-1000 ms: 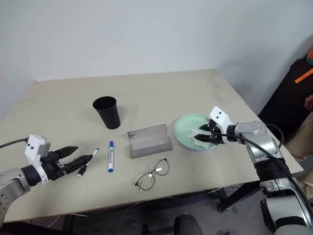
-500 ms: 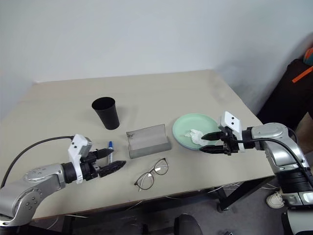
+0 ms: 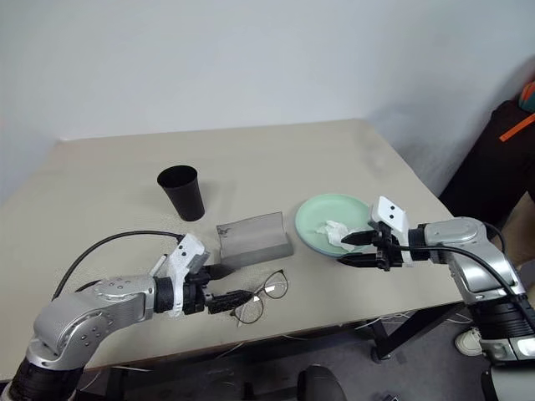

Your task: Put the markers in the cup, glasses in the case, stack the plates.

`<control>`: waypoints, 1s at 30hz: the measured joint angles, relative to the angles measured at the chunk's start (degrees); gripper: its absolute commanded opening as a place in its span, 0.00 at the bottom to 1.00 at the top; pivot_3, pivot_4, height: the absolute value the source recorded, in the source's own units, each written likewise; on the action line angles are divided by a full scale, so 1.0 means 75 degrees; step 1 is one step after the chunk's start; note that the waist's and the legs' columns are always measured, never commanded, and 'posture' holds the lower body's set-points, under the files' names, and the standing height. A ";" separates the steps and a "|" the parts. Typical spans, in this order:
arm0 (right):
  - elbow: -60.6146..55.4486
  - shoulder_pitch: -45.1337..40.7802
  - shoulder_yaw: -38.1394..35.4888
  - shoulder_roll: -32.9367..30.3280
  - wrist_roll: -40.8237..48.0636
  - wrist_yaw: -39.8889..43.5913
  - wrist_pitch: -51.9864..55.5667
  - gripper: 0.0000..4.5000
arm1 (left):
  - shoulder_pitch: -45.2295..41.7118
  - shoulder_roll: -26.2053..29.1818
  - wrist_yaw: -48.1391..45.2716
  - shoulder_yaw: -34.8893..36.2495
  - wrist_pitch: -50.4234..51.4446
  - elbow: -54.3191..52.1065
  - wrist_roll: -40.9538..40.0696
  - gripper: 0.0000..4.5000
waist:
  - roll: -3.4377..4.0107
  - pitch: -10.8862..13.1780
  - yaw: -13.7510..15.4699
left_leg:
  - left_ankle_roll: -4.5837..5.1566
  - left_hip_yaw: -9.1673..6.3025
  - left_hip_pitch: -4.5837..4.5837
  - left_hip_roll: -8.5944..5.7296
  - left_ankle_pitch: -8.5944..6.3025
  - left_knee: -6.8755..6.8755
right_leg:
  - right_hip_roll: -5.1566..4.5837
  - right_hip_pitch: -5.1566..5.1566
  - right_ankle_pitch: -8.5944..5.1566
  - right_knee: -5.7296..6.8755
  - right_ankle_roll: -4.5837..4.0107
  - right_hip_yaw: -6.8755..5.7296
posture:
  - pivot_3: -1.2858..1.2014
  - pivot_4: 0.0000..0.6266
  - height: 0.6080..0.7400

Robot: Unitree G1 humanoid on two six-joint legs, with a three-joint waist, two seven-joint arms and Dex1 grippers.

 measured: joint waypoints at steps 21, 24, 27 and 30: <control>-0.0364 0.0393 -0.0028 0.0058 0.0201 -0.0585 0.0343 0.57 | -0.1206 -0.0160 -0.0843 -0.1184 -0.0204 0.1509 0.0671 0.80 | -0.0002 0.0000 0.0007 | 0.0020 -0.0002 -0.0002 -0.0005 -0.0009 0.0004 | 0.0011 -0.0003 0.0000 -0.0005 0.0001 0.0022 | 0.52 0.00 1.00; -0.0364 0.0393 -0.0028 0.0058 0.0201 -0.0611 0.0359 0.57 | -0.1220 -0.0175 -0.0907 -0.1279 -0.0204 0.1536 0.0722 0.56 | -0.0002 0.0000 0.0001 | 0.0023 -0.0002 -0.0002 -0.0004 -0.0010 0.0004 | 0.0012 -0.0004 0.0000 -0.0003 0.0001 0.0023 | 0.52 0.00 1.00; -0.0364 0.0393 -0.0028 0.0058 0.0201 -0.0647 0.0362 0.57 | -0.1249 -0.0204 -0.0955 -0.1398 -0.0203 0.1547 0.0782 0.33 | -0.0002 0.0000 0.0005 | 0.0021 -0.0003 -0.0001 -0.0004 -0.0009 0.0004 | 0.0012 -0.0004 0.0000 -0.0004 0.0001 0.0023 | 0.52 0.00 1.00; -0.0364 0.0393 -0.0028 0.0059 0.0201 -0.0661 0.0369 0.57 | -0.1303 -0.0217 -0.1010 -0.1413 -0.0203 0.1568 0.0840 0.33 | -0.0002 0.0000 0.0006 | 0.0021 -0.0002 -0.0002 -0.0005 -0.0009 0.0004 | 0.0012 -0.0004 0.0000 -0.0004 0.0001 0.0023 | 0.52 0.00 1.00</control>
